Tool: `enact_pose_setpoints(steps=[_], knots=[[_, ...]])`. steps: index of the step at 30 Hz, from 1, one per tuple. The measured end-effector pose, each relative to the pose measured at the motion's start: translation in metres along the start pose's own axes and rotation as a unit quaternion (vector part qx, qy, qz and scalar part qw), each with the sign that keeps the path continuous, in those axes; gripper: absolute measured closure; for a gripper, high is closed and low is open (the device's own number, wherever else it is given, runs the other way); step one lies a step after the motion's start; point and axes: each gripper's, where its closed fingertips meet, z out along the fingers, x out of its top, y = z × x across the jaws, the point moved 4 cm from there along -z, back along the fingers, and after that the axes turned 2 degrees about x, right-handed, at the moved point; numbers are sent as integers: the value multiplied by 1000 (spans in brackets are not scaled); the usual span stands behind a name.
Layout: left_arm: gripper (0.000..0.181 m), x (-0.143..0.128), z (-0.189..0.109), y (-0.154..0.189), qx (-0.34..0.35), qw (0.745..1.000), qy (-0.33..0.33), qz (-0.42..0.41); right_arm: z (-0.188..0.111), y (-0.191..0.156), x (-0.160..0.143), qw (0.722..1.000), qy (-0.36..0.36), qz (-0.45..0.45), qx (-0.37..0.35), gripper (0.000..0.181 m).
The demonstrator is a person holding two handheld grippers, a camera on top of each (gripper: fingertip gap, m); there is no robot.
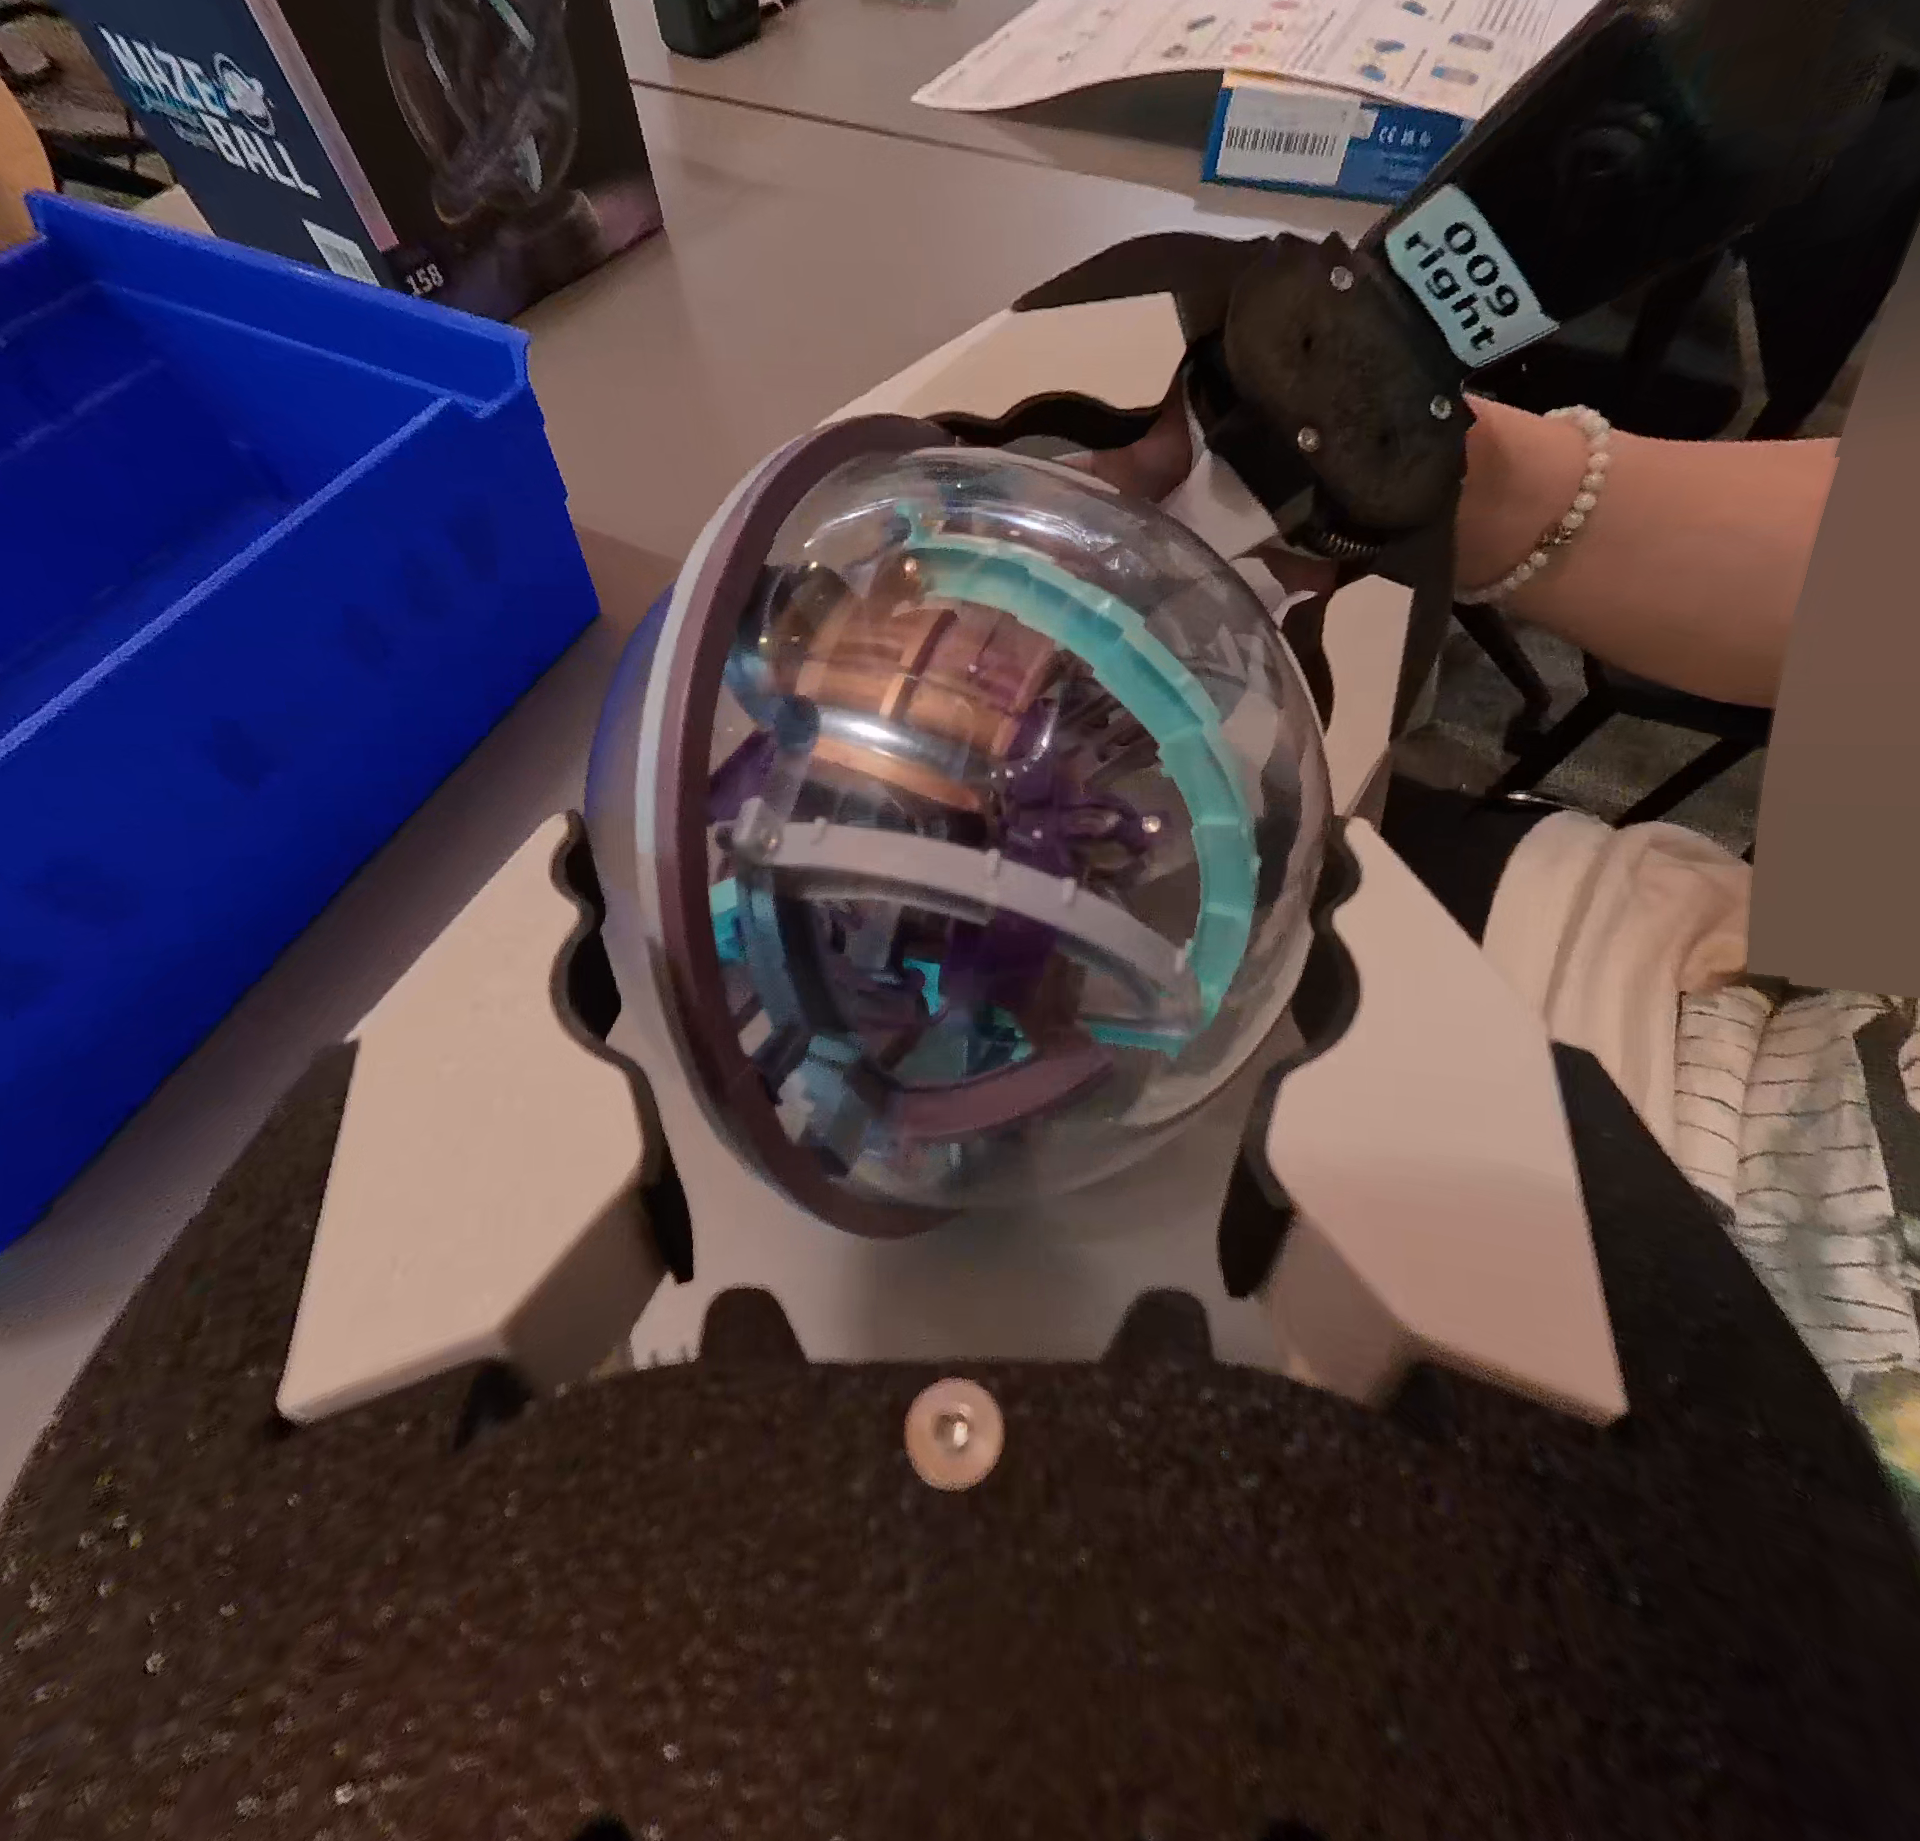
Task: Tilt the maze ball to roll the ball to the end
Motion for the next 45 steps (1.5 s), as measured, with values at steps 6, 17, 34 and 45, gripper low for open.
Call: enact_pose_setpoints(steps=[6,17,34,45], knots=[[46,1,6,-3,-7,1000,-23,13,-4,1,-3,999,-1,-34,4,32],[46,6,13,7,67,997,-29,-26,-5,1,-6,999,-21,45,-14,23],[47,-2,19,3,35,993,-44,-107,-20,17,-18,983,16,175,46,25],[47,10,32,-4,60,996,-14,-64,-22,23,-24,992,-51,116,23,32]])
